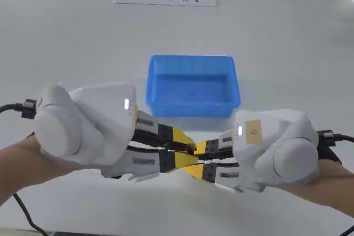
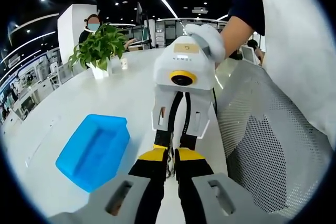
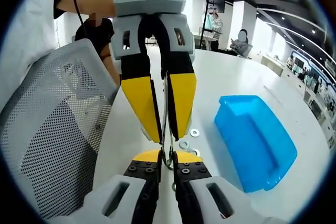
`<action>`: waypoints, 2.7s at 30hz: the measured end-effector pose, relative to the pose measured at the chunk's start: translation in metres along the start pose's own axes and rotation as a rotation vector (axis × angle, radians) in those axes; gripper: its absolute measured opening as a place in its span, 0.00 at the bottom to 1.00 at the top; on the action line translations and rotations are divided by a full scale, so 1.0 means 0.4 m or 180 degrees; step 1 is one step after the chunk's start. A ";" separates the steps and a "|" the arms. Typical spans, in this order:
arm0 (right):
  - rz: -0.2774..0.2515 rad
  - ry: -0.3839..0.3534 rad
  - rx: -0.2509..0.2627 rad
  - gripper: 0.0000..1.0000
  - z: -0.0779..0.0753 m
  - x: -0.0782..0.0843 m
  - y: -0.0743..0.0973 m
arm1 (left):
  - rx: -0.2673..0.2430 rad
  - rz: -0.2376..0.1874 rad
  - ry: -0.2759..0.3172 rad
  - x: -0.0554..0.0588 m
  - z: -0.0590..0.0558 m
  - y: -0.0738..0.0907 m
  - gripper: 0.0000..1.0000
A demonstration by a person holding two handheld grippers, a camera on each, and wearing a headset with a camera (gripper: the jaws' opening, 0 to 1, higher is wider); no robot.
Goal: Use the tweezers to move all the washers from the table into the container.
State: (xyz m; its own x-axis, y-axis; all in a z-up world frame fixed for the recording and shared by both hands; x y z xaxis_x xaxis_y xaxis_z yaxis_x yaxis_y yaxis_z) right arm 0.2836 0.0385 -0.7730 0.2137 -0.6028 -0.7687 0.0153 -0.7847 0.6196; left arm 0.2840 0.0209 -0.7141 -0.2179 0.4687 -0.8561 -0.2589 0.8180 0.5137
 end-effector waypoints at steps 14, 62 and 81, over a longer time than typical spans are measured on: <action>-0.0038 -0.0031 0.0023 0.09 -0.006 -0.005 0.004 | 0.0012 -0.0135 0.0097 -0.033 0.010 0.016 0.18; -0.0327 -0.0147 0.0417 0.09 -0.280 -0.193 0.130 | -0.1012 -0.0324 0.0404 0.042 0.103 0.204 0.20; -0.0136 -0.0256 0.0308 0.09 -0.393 -0.068 -0.024 | -0.1189 -0.0233 0.0753 0.112 0.146 0.217 0.20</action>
State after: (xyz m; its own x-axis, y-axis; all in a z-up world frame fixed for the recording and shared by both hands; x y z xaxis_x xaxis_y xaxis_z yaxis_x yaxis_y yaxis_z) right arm 0.4312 0.0851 -0.7332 0.1357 -0.5750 -0.8068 -0.0724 -0.8179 0.5707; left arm 0.3065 0.1325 -0.7112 -0.3842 0.2894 -0.8767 -0.5943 0.6491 0.4748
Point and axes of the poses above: the centre of the closed fingertips' face, and the gripper's own axes: y roughly backward along the fingers, z roughly to its left, x roughly out of its underside, the point moved 1 cm from there along y, roughly backward along the fingers, and after that the axes turned 7 degrees about y, right-handed, at the moved point
